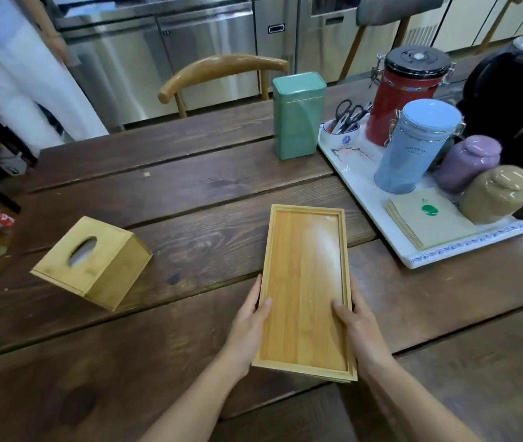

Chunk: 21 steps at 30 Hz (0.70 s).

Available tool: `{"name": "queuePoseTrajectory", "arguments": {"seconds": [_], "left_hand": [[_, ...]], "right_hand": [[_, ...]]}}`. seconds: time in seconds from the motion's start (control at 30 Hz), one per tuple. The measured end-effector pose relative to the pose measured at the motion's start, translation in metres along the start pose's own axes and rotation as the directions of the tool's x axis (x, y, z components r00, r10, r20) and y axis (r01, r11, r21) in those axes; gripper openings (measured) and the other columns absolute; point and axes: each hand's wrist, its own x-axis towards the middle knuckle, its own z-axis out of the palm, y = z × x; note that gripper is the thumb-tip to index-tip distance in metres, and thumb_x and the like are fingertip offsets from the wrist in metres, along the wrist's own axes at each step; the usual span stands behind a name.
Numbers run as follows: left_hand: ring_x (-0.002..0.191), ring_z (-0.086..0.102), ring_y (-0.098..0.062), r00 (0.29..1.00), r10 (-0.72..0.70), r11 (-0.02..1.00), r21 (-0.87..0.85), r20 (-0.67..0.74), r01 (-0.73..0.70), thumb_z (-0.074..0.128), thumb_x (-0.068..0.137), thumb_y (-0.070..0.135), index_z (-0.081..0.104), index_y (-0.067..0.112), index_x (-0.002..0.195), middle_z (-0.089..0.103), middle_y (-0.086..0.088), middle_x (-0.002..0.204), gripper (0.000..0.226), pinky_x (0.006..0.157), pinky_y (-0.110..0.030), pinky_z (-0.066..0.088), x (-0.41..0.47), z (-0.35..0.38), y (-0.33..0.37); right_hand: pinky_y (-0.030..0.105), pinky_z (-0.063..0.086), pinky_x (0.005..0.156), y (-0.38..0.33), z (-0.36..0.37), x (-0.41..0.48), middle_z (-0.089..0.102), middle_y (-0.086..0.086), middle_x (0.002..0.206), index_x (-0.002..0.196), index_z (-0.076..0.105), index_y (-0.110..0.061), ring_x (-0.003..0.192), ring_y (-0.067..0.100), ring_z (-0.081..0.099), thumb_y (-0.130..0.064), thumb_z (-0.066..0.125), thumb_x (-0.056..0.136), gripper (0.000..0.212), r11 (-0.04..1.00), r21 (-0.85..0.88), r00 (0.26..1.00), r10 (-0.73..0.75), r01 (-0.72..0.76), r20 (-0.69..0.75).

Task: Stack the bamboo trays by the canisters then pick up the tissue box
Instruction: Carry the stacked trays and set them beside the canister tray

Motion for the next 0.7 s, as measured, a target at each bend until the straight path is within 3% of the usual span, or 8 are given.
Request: {"name": "queuePoseTrajectory", "arguments": {"seconds": [0.1, 0.27, 0.37, 0.47, 0.57, 0.7], "left_hand": [[0.119, 0.053, -0.01, 1.0, -0.006, 1.0, 0.009, -0.027, 0.007, 0.045, 0.094, 0.035, 0.036, 0.045, 0.136, 0.053, 0.012, 0.134, 0.044, 0.104, -0.043, 0.041, 0.001, 0.001, -0.001], [0.113, 0.055, -0.004, 1.0, -0.009, 1.0, 0.026, -0.027, 0.01, 0.043, 0.096, 0.032, 0.038, 0.044, 0.135, 0.056, 0.016, 0.126, 0.041, 0.098, -0.034, 0.045, 0.001, 0.002, 0.001], [0.112, 0.055, -0.005, 0.997, -0.005, 0.993, 0.119, -0.072, 0.013, 0.043, 0.096, 0.035, 0.04, 0.045, 0.133, 0.057, 0.017, 0.124, 0.039, 0.1, -0.037, 0.043, -0.002, 0.001, -0.001], [0.114, 0.054, -0.008, 0.992, 0.002, 0.98, 0.195, -0.125, 0.022, 0.044, 0.094, 0.038, 0.038, 0.044, 0.135, 0.057, 0.017, 0.125, 0.042, 0.104, -0.041, 0.04, -0.009, 0.003, -0.01], [0.113, 0.054, -0.008, 0.988, -0.008, 0.988, 0.148, -0.153, 0.031, 0.045, 0.095, 0.033, 0.038, 0.044, 0.135, 0.057, 0.016, 0.123, 0.042, 0.103, -0.04, 0.042, -0.013, 0.006, -0.015], [0.116, 0.052, -0.011, 0.984, -0.011, 0.994, 0.106, -0.177, 0.03, 0.045, 0.096, 0.03, 0.038, 0.04, 0.137, 0.056, 0.012, 0.128, 0.043, 0.105, -0.042, 0.04, -0.009, 0.01, -0.015]], "right_hand": [[0.015, 0.046, 0.068, 0.001, 0.002, 0.001, 0.05, -0.022, 0.124, 0.137, 0.023, -0.051, 0.1, -0.008, 0.055, -0.035, 0.049, 0.089, 0.057, 0.999, -0.024, 0.999, 0.04, -0.04, -0.001], [0.016, 0.043, 0.071, -0.004, 0.004, -0.001, 0.046, -0.028, 0.118, 0.139, 0.013, -0.05, 0.101, -0.006, 0.052, -0.049, 0.05, 0.082, 0.068, 0.998, -0.026, 0.998, 0.061, -0.06, 0.029], [0.016, 0.05, 0.07, -0.001, 0.002, -0.006, 0.052, -0.032, 0.118, 0.133, 0.024, -0.054, 0.105, -0.002, 0.057, -0.051, 0.053, 0.078, 0.063, 0.998, 0.007, 0.997, 0.058, -0.059, 0.041], [0.013, 0.051, 0.071, 0.01, 0.001, -0.014, 0.058, -0.038, 0.112, 0.127, 0.034, -0.056, 0.103, -0.01, 0.057, -0.049, 0.055, 0.077, 0.055, 0.999, 0.001, 0.999, 0.034, -0.034, 0.013], [0.015, 0.049, 0.073, 0.016, 0.001, -0.015, 0.056, -0.042, 0.108, 0.127, 0.033, -0.056, 0.1, -0.014, 0.056, -0.049, 0.054, 0.075, 0.056, 0.999, -0.017, 0.999, 0.037, -0.037, -0.01], [0.013, 0.051, 0.07, 0.01, -0.002, -0.006, 0.061, -0.038, 0.106, 0.111, 0.041, -0.065, 0.098, -0.01, 0.06, -0.046, 0.055, 0.077, 0.041, 0.997, -0.033, 0.998, 0.065, -0.064, 0.008]]}}
